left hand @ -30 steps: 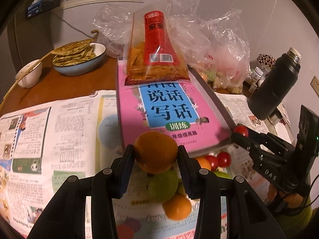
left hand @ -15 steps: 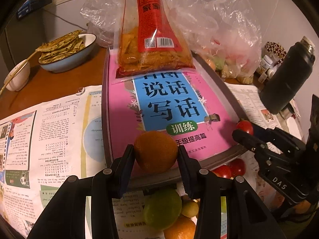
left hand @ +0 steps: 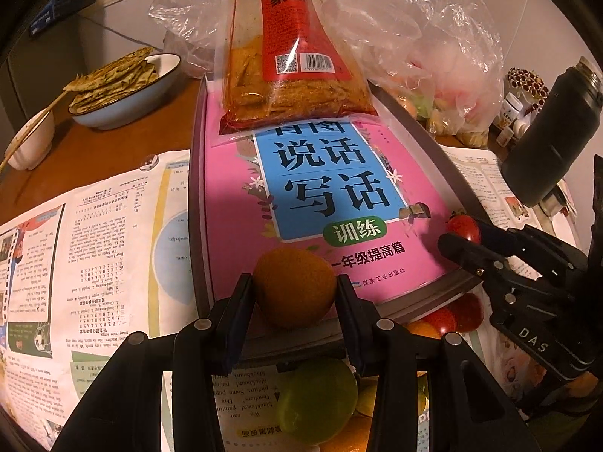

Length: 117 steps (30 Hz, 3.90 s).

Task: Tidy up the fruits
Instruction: 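Carry the orange and tomato onto the pink workbook and open both tools, then withdraw both open tools from the workbook back toward the fruit cluster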

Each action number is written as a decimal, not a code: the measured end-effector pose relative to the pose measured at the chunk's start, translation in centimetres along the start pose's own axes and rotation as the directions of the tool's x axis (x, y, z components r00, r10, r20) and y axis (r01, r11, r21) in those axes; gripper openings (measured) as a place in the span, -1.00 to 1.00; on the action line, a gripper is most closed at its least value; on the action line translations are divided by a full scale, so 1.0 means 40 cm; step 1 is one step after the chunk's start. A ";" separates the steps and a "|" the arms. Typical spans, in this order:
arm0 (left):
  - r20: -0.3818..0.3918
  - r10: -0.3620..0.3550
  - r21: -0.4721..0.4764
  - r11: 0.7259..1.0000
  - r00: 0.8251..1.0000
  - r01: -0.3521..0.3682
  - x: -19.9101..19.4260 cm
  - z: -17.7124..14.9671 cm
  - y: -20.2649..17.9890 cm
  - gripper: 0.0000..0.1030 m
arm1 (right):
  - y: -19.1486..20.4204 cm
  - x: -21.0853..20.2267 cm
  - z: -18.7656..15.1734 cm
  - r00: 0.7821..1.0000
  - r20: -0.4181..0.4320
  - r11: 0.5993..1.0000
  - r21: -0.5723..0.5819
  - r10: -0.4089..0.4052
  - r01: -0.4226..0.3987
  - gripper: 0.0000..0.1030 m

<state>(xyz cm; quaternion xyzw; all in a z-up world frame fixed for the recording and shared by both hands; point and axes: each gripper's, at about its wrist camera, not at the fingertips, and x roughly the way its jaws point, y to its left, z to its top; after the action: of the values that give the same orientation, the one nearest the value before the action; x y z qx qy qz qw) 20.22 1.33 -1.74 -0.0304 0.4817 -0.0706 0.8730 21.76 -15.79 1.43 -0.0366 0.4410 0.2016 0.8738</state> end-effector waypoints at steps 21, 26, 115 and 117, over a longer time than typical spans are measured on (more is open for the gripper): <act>0.000 0.000 -0.002 1.000 1.000 0.000 -0.002 -0.003 0.002 -0.12 | 0.004 0.007 -0.004 1.000 -0.020 1.000 -0.007 -0.015 0.014 -0.30; -0.001 0.006 0.002 1.000 1.000 -0.006 -0.004 -0.005 -0.001 -0.12 | 0.004 -0.005 -0.008 1.000 -0.013 1.000 -0.005 -0.009 0.009 -0.21; 0.149 0.047 -0.002 0.999 0.988 -0.047 -0.241 -0.074 -0.026 0.53 | 0.040 -0.232 -0.050 0.990 0.141 0.999 0.037 0.007 -0.012 0.60; 0.144 0.046 0.004 0.999 0.988 -0.047 -0.240 -0.078 -0.027 0.53 | 0.041 -0.233 -0.053 0.990 0.138 0.999 0.037 0.011 -0.016 0.60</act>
<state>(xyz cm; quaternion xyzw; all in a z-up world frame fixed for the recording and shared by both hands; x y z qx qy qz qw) 12.44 1.77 4.78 -0.0212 0.4176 -0.0496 0.9070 14.61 -17.77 7.65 -0.0032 0.3833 0.2011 0.9014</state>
